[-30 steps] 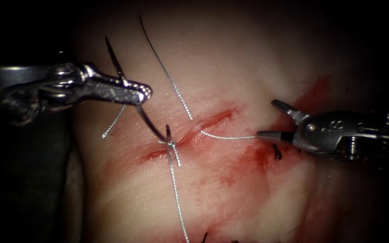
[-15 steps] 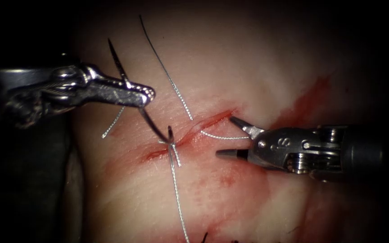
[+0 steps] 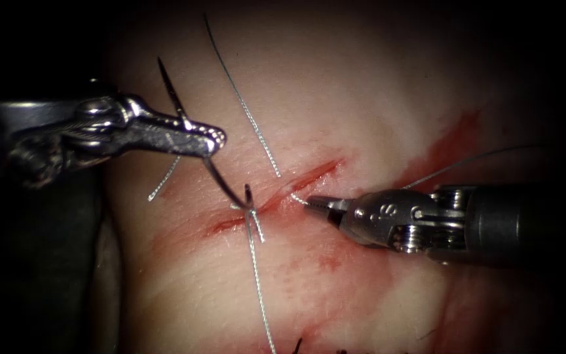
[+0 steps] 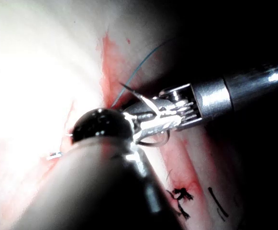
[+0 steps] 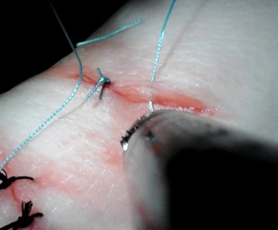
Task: Wound Closure
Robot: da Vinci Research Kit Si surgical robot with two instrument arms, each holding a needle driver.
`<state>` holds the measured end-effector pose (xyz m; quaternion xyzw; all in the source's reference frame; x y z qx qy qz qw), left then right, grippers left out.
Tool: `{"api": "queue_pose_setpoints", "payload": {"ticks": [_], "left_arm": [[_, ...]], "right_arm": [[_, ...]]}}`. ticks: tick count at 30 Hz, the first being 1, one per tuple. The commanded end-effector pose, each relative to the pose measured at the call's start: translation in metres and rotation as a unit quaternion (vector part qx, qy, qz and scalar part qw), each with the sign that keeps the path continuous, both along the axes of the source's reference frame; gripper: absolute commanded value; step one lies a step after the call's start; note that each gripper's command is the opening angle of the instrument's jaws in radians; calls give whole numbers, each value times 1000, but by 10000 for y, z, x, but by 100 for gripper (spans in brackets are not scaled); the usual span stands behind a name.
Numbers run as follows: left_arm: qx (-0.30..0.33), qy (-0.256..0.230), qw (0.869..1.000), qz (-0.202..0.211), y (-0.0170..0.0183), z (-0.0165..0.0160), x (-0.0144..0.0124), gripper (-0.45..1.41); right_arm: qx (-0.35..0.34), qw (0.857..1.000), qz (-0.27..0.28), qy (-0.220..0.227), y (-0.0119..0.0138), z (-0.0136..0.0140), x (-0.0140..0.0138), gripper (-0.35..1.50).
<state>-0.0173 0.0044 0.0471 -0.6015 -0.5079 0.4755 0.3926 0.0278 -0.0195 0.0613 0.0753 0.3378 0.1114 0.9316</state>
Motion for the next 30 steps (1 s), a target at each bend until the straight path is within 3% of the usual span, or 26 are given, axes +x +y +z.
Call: {"api": "queue_pose_setpoints", "payload": {"ticks": [1,6,18,26,27,28,30], "left_arm": [[0,0,1000,0,0,5,-4,-45],[0,-1,1000,1,0,4,-4,-45],[0,1,1000,1,0,4,-4,-45],[0,2,1000,2,0,4,-5,-45],[0,2,1000,2,0,4,-5,-45],[-3,6,1000,3,0,4,-5,-45],[-7,9,1000,4,-1,5,-6,-45]], "right_arm": [[6,1000,-7,-5,2,4,2,-35],[14,999,-23,-21,1,-4,-26,-35],[5,998,15,-63,-1,-7,-97,-35],[11,998,24,-64,-4,-9,-98,-35],[10,998,25,-61,-4,-9,-96,-10],[5,999,34,-42,-5,-14,-94,108],[2,999,39,-27,-6,-16,-94,118]]}}
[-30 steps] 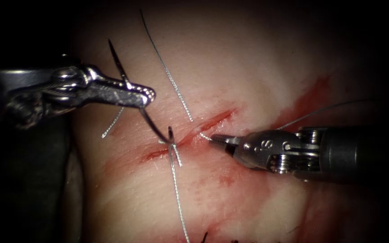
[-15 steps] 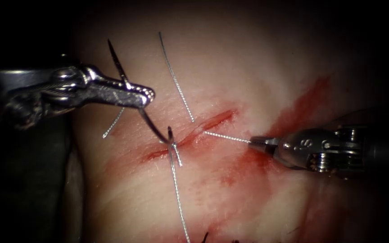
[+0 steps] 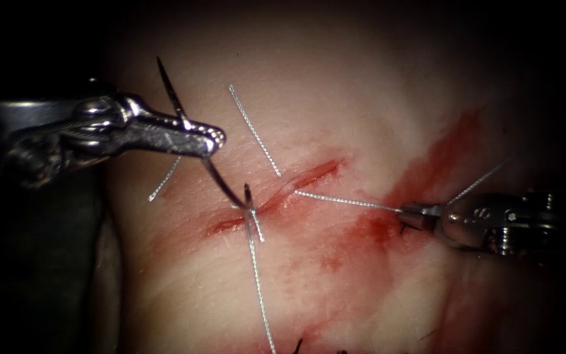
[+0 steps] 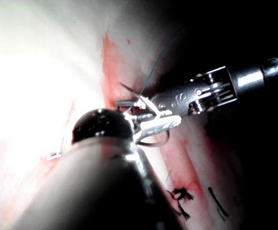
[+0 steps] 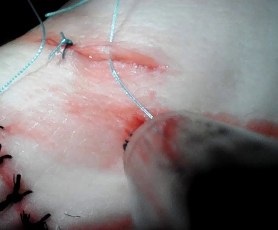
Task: Wound Closure
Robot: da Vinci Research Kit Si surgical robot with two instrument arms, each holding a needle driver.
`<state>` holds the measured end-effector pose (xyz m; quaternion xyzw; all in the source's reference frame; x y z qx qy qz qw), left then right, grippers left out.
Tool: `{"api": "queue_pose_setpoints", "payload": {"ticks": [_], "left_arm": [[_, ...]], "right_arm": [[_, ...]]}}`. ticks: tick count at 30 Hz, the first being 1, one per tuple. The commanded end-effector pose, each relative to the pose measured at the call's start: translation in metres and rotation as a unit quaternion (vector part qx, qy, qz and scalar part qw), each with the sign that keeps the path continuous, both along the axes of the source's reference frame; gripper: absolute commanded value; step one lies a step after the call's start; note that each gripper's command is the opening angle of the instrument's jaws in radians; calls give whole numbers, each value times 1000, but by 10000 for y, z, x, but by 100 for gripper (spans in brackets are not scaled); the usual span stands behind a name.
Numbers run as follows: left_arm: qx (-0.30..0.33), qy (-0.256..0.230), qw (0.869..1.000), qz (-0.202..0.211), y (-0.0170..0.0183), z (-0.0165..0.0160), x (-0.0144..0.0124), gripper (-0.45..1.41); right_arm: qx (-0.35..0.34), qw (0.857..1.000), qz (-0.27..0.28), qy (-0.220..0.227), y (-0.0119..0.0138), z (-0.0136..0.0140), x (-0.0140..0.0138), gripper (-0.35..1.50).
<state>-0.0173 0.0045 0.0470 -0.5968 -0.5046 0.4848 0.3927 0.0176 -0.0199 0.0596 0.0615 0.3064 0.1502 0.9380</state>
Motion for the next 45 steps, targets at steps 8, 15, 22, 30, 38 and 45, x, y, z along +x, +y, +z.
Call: {"api": "queue_pose_setpoints", "payload": {"ticks": [8,15,22,30,38,45], "left_arm": [[-412,109,904,26,-21,24,-49,-45],[-661,163,721,130,-52,39,-81,-45],[-718,172,634,231,-94,85,-95,-45],[-751,220,553,286,-85,91,-91,-45],[-740,233,563,283,-84,90,-92,-45],[-739,228,567,285,-85,90,-93,-45]], "right_arm": [[87,978,147,119,34,-93,1,110],[308,845,375,222,57,-151,15,62],[418,763,389,303,47,-130,30,62],[419,783,387,247,34,-109,37,64],[410,783,395,252,35,-95,64,62],[407,772,398,281,42,-97,74,52]]}}
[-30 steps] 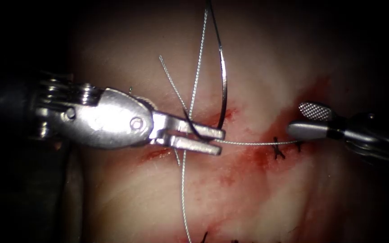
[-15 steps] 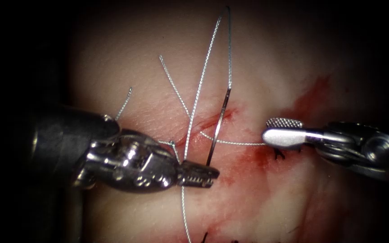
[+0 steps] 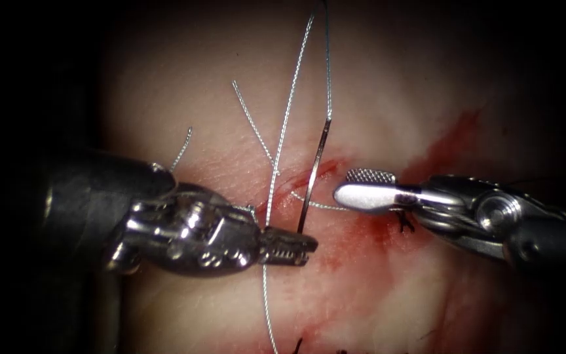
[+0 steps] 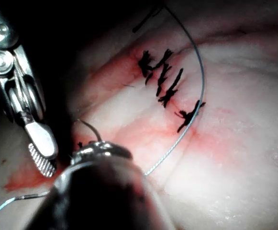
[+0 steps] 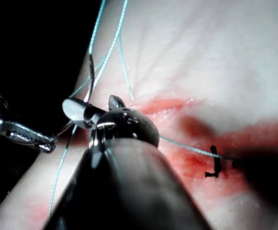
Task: Wound Closure
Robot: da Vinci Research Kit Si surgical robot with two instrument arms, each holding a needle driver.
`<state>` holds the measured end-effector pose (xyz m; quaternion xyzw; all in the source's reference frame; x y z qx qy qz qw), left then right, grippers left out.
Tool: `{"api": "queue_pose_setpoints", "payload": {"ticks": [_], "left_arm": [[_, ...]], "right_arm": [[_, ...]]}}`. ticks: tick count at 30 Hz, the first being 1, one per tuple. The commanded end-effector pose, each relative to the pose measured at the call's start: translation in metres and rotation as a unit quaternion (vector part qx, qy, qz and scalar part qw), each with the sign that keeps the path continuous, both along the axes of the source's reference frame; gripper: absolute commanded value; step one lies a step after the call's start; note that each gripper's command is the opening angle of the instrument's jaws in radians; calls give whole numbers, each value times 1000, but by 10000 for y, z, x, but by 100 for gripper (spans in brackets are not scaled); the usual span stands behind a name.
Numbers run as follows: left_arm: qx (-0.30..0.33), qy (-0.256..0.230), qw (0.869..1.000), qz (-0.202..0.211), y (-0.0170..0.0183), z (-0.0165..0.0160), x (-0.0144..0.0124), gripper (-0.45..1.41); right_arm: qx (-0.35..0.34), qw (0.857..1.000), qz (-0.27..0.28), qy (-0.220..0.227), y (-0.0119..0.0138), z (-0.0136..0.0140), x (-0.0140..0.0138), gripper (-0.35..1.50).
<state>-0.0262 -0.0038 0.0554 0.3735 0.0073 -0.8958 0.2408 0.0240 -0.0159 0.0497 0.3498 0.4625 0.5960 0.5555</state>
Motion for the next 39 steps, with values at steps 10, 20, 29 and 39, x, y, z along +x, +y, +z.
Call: {"api": "queue_pose_setpoints", "payload": {"ticks": [10,20,29,39], "left_arm": [[18,-20,1000,-9,-6,2,-15,-45],[29,-33,999,-24,-7,1,-18,-45],[190,-66,958,-204,9,-11,-19,86],[324,-113,875,-341,80,-85,52,93]], "right_arm": [[-24,1000,15,11,11,10,29,68],[-35,999,13,10,16,13,34,-3],[-88,995,-20,37,23,17,22,-35],[-161,985,32,56,53,35,-48,-35]]}}
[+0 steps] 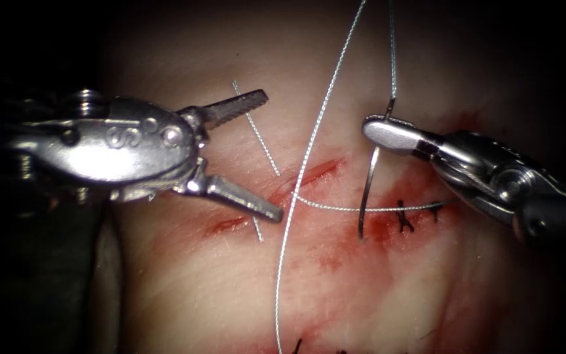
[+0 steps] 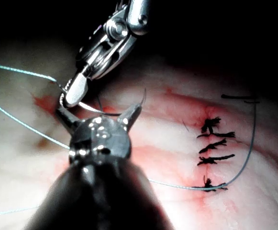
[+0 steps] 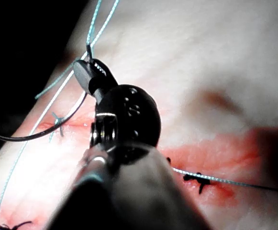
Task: Wound Closure
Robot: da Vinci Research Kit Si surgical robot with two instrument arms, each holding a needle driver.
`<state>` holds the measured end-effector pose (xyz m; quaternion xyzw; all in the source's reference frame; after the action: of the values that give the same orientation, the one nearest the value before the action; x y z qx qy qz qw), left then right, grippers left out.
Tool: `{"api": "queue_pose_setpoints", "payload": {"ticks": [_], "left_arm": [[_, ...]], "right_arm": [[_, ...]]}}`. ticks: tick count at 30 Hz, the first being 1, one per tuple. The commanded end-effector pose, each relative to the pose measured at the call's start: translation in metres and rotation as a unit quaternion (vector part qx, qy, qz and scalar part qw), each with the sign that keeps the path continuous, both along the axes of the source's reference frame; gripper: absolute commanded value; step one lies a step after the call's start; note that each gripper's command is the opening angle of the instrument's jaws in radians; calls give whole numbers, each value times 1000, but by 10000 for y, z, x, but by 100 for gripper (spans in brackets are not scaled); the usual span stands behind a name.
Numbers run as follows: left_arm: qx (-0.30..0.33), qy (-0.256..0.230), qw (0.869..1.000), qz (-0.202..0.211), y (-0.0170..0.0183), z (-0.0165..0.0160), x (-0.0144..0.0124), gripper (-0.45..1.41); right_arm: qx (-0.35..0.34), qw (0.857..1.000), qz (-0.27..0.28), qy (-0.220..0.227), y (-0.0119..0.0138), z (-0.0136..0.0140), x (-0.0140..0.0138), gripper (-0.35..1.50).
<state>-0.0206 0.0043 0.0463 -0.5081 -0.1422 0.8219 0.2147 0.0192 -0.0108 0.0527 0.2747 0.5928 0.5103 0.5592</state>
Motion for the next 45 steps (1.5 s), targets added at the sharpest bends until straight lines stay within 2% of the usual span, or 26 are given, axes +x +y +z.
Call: {"api": "queue_pose_setpoints", "payload": {"ticks": [1,3,4,5,6,7,9,10,11,12,14,15,16,19,20,22,23,25,26,27,28,29,30,34,39,45], "left_arm": [[5,2,1000,-10,4,6,13,98],[9,11,1000,-21,5,14,23,100],[16,24,999,-26,5,23,27,91],[16,24,999,-26,5,23,27,91],[15,47,998,-31,3,43,30,71],[15,47,998,-31,3,43,30,71],[14,66,997,-44,-7,73,31,61],[7,83,996,-40,-17,96,30,46],[7,83,996,-40,-17,96,30,46],[14,98,995,-28,-27,114,28,42],[33,108,993,-15,-36,130,24,47],[47,112,993,-3,-43,143,17,58],[48,111,993,1,-46,148,14,58],[46,111,993,2,-49,155,7,46],[47,116,992,6,-54,160,-1,37],[51,116,992,13,-57,162,-6,36],[60,120,991,29,-63,165,-13,17],[70,125,989,45,-69,170,-21,32],[72,127,988,56,-71,176,-26,32],[72,127,988,56,-71,176,-26,32],[76,130,987,59,-71,180,-29,22],[88,135,985,60,-68,186,-33,-30],[97,138,984,58,-67,189,-35,-45],[162,143,976,21,-67,196,-41,-45],[163,185,969,2,-69,213,-49,-45],[157,250,954,-59,-76,253,-54,-45]], "right_arm": [[-24,1000,10,8,7,8,-10,-35],[-60,997,4,46,10,10,-16,-35],[-94,993,-7,74,11,11,-17,-35],[-94,993,-7,74,11,11,-17,-35],[-142,985,-9,92,11,11,-13,-35],[-142,985,-9,92,11,11,-13,-35],[-243,967,-14,68,5,10,-2,-35],[-335,941,-9,36,-3,9,6,-35],[-335,941,-9,36,-3,9,6,-35],[-398,917,-10,17,-8,9,12,-35],[-441,897,-20,18,-8,8,21,-35],[-481,876,-29,20,-7,9,30,-35],[-494,869,-26,13,-6,10,34,-35],[-499,867,-5,-20,-6,11,40,-35],[-490,870,16,-50,-5,11,46,-35],[-481,876,13,-40,-3,12,48,-35],[-474,880,11,-36,-2,14,50,-35],[-484,875,-12,-3,2,17,48,-35],[-509,860,-34,26,6,18,45,-35],[-509,860,-34,26,6,18,45,-35],[-522,852,-39,33,8,18,43,-35],[-537,841,-44,42,10,18,41,-35],[-545,836,-44,41,10,18,40,-35],[-560,827,-38,34,8,15,40,-35],[-565,824,-36,34,5,12,43,-35],[-569,821,-36,34,-1,7,49,-35]]}}
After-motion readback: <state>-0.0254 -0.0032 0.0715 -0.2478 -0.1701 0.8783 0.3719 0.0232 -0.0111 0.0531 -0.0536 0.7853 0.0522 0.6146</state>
